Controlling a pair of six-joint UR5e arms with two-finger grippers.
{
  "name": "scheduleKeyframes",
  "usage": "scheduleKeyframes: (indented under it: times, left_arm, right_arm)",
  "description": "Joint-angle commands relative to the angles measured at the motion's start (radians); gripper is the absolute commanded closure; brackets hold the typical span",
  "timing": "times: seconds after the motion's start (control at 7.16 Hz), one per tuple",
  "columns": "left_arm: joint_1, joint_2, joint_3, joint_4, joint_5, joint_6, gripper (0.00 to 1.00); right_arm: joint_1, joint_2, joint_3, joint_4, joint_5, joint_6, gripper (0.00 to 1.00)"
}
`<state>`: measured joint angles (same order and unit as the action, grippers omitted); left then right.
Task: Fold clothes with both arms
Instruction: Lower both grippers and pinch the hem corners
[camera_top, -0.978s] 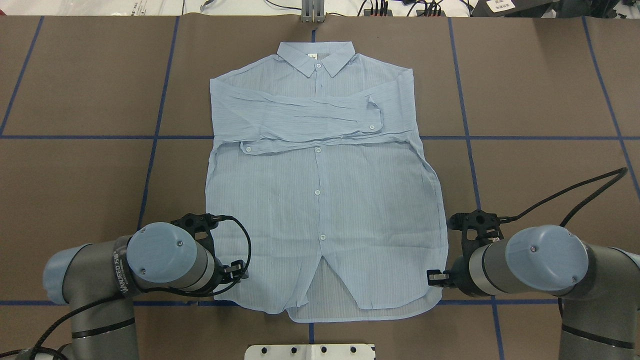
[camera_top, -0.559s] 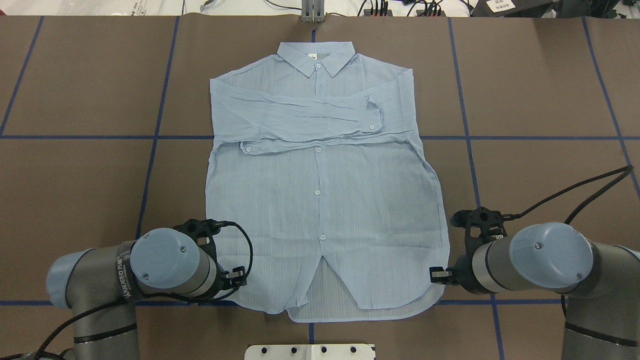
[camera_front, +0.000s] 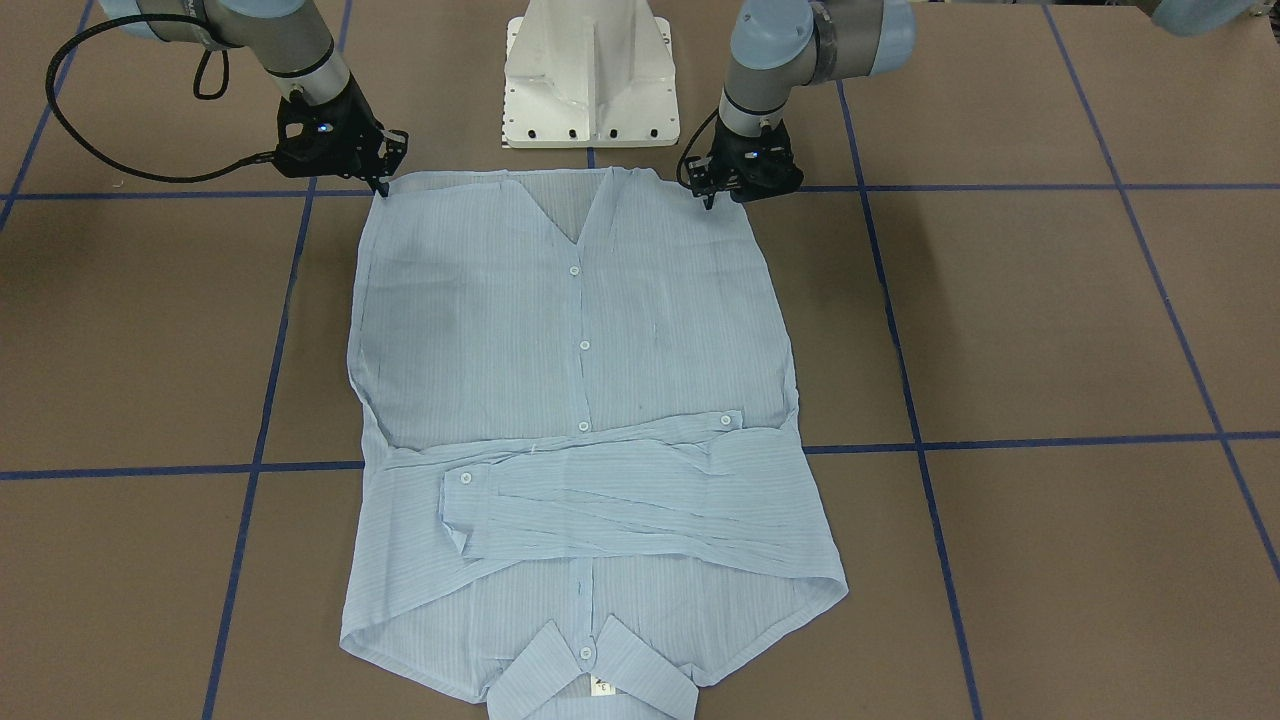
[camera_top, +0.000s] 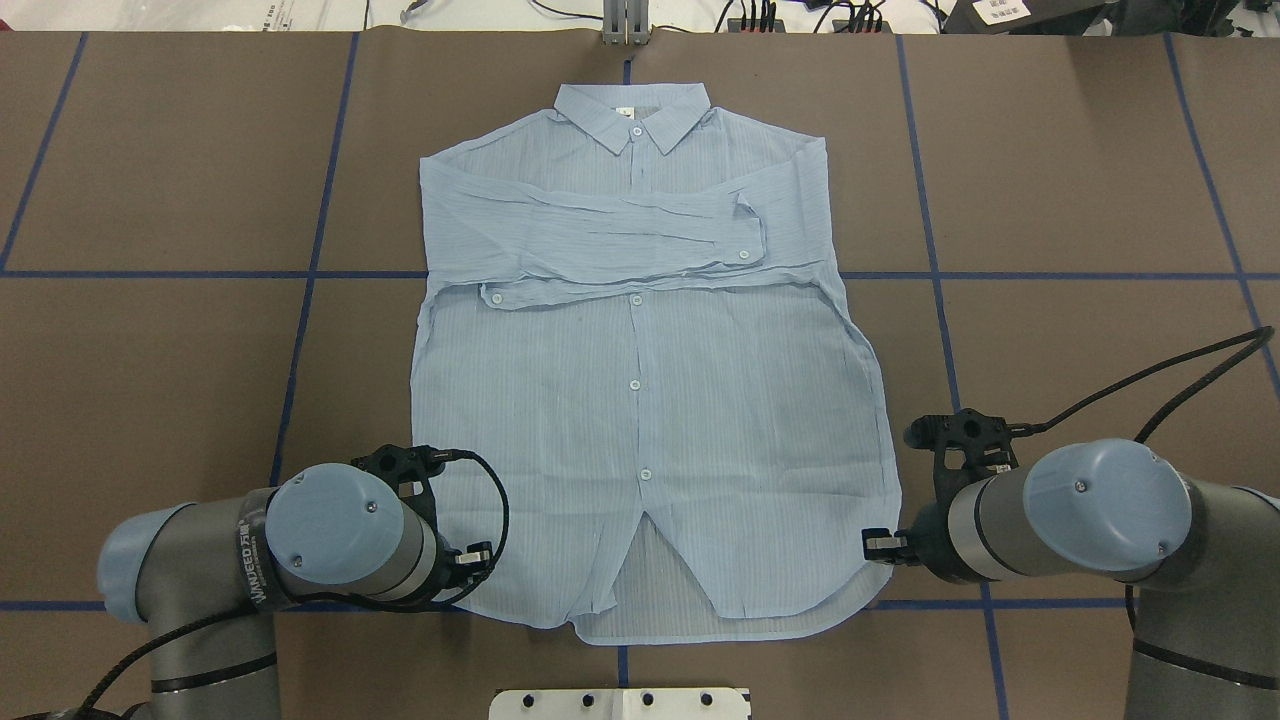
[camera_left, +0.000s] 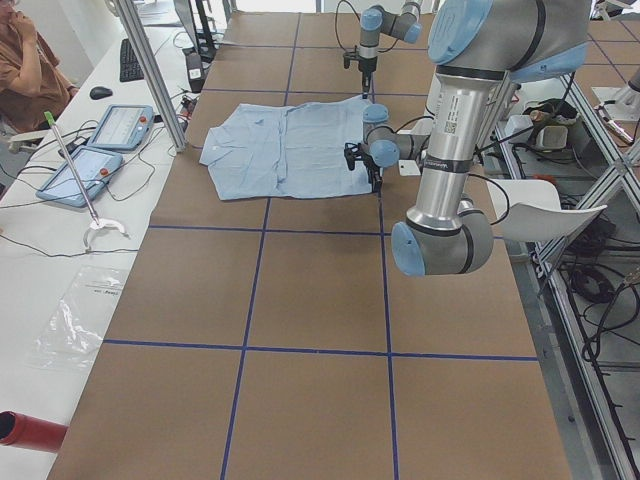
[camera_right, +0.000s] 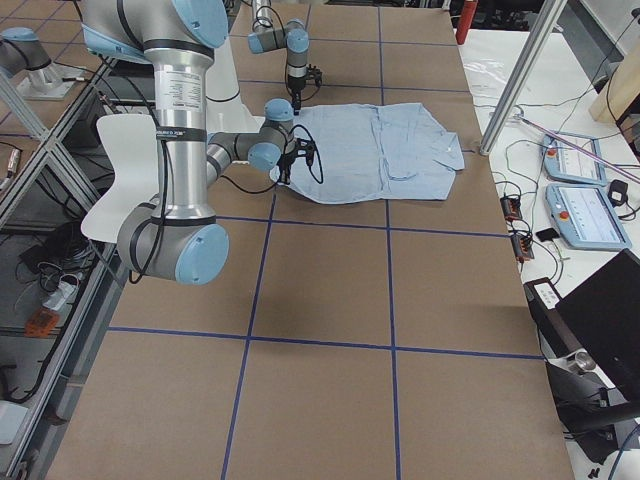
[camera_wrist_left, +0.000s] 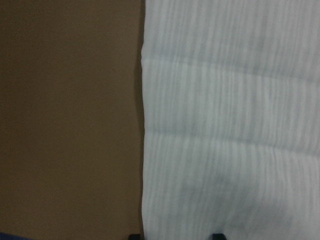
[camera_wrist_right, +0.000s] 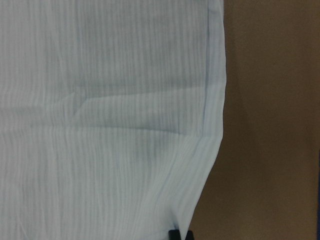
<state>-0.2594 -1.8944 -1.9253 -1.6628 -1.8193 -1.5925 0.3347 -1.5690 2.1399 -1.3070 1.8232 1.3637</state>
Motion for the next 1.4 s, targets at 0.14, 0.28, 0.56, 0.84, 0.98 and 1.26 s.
scheduleKeyframes:
  times: [0.14, 0.28, 0.56, 0.84, 0.98, 1.26]
  left_arm:
    - [0.002, -0.008, 0.0, 0.0, -0.002, 0.0, 0.87]
    - [0.002, -0.011, -0.007, 0.002, -0.003, 0.0, 1.0]
    - [-0.007, -0.005, -0.05, 0.003, -0.005, 0.002, 1.0]
    - [-0.023, 0.011, -0.098, 0.033, -0.006, 0.014, 1.0]
    - [-0.032, 0.009, -0.122, 0.05, -0.006, 0.025, 1.0]
    - [-0.066, 0.011, -0.129, 0.051, -0.006, 0.055, 1.0]
  right_arm:
    - [0.007, -0.005, -0.002, 0.0, 0.001, -0.002, 1.0]
    - [0.012, -0.006, -0.002, 0.0, 0.001, -0.002, 1.0]
    - [0.024, 0.0, -0.002, 0.0, 0.007, -0.003, 1.0]
    - [0.123, 0.0, -0.002, 0.0, 0.13, -0.014, 1.0]
    - [0.177, 0.0, -0.002, 0.0, 0.177, -0.023, 1.0]
    - [0.214, 0.001, -0.008, 0.0, 0.211, -0.061, 1.0]
